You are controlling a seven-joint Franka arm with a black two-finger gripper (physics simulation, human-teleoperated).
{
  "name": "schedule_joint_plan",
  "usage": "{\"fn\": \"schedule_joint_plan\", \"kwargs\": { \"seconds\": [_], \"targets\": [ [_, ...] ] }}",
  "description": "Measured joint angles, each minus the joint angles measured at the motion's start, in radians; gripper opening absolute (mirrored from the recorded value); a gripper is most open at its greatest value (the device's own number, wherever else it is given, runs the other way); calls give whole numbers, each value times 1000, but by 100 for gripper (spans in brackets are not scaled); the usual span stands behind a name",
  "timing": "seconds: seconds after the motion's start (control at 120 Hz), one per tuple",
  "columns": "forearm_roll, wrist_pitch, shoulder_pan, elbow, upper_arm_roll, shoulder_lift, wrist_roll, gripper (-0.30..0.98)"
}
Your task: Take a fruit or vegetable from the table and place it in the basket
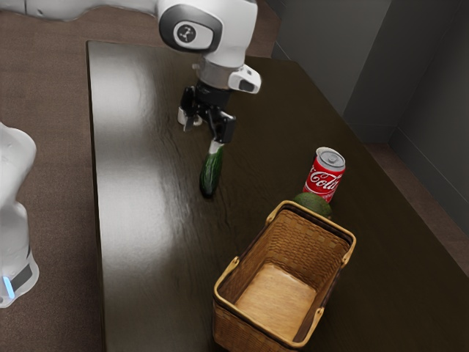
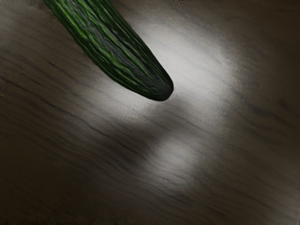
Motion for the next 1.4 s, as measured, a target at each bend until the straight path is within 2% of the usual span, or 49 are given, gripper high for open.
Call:
{"fn": "schedule_joint_plan", "kwargs": {
  "seconds": [0.208,0.35,0.458,0.567,0.792,0.958,1.008,1.133,1.258,1.333,1.4],
  "targets": [
    [-44,-16,12,4,25,-2,-294,69],
    [-24,-17,25,7,93,34,-402,69],
    [-26,16,37,25,104,127,-445,69],
    [-59,60,35,51,103,206,-467,69],
    [-60,161,40,6,107,224,-486,69],
    [-36,202,53,-47,125,194,-515,69],
    [-12,211,52,-50,131,195,-523,69],
    [140,235,25,-47,132,184,-540,69],
    [263,259,5,-56,132,187,-569,69],
    [304,270,1,-62,135,187,-592,69],
    [315,277,3,-65,136,185,-614,69]
  ]
}}
